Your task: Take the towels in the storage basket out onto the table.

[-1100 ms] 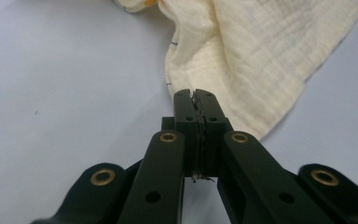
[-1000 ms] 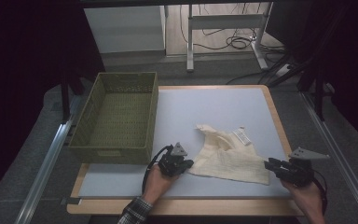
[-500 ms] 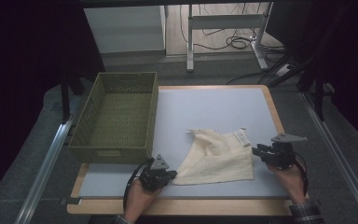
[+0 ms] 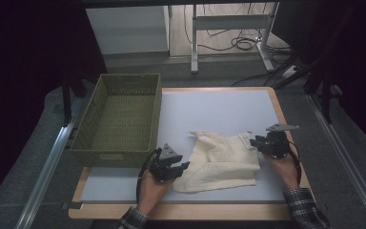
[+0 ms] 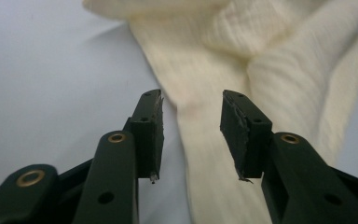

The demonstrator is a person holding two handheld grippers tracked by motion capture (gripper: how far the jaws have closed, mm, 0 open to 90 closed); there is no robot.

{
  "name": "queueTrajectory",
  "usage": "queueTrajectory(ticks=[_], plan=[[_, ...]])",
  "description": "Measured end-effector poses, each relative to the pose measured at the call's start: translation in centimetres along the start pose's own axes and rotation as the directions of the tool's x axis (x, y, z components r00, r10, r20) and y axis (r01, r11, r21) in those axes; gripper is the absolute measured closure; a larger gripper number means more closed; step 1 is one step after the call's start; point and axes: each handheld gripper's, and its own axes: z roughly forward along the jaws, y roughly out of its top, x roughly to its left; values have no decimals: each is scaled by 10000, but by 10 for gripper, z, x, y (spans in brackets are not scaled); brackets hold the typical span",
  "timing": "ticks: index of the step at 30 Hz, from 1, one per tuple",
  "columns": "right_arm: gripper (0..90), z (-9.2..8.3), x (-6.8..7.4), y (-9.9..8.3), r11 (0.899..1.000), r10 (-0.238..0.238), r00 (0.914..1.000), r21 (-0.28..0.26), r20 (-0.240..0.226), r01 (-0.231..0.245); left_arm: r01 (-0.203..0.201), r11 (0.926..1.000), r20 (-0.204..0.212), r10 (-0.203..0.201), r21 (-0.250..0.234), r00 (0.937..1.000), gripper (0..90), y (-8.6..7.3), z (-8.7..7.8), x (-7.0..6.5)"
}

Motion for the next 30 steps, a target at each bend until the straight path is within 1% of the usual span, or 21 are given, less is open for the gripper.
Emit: queueTrajectory(ticks=[1,2,3,6,7,8,10,11,12,13,14,15,16,17,19,21,23,24,26,28,30], plan=[[640,3,0,1,10000,-4,10000,21,-15,4,-34,10000,-94,34,79,9999,575,3,4,1],[640,8,-1,2,10000,-48,10000,69,47,48,-111,9997,-376,118,204,9992,561,9,14,3],[640,8,-1,2,10000,-48,10000,69,47,48,-111,9997,-376,118,204,9992,553,9,14,3],[633,16,-2,3,9998,-104,9999,147,137,102,-121,9991,-671,148,401,9976,538,19,30,10],[609,23,-3,4,9996,-157,9996,237,225,151,-119,9989,-756,154,458,9970,533,22,34,11],[604,26,-3,4,9995,-177,9996,279,220,171,-164,9980,-988,224,607,9949,531,28,45,15],[605,29,-3,5,9993,-187,9996,335,188,181,-132,9976,-978,199,686,9950,531,30,51,16],[612,32,-1,5,9988,-209,9996,446,178,201,-164,9962,-1044,253,854,9942,532,32,56,17],[712,35,3,4,9985,-378,9989,414,259,367,-365,9920,-1205,512,1208,9914,549,34,67,16],[712,35,3,4,9985,-378,9989,414,259,367,-365,9920,-1205,512,1208,9914,566,34,67,16],[786,35,5,5,9983,-351,9991,468,256,339,-417,9931,-1204,550,1096,9912,566,34,69,17],[838,35,7,6,9982,-377,9990,484,256,364,-300,9936,-1132,424,1089,9927,620,35,70,17],[875,35,8,7,9970,-560,9975,563,437,535,-328,9931,-984,440,1124,9942,773,36,71,16],[875,35,8,7,9970,-560,9975,563,437,535,-328,9931,-984,440,1124,9942,847,36,71,16],[880,34,6,9,9966,-632,9957,563,683,594,-457,9915,-1038,585,1216,9929,876,38,72,14],[880,31,0,11,9981,-493,9942,404,959,456,-494,9900,-1423,683,1324,9875,887,40,70,17],[879,27,-8,14,9997,-215,9922,141,1229,199,-220,9925,-1693,423,1203,9847,887,41,65,24],[875,25,-13,14,10000,-28,9917,25,1284,25,-62,9933,-1983,291,1153,9797,886,40,62,29],[860,25,-21,14,9996,281,9921,-56,1220,-276,113,9938,-2124,125,1106,9771,871,39,60,35],[768,25,-26,12,9984,558,9920,-131,1129,-547,239,9948,-2148,-21,987,9767,763,39,59,39],[739,23,-28,12,9975,681,9906,-247,1184,-657,305,9961,-2120,-122,832,9772,710,42,61,40]])
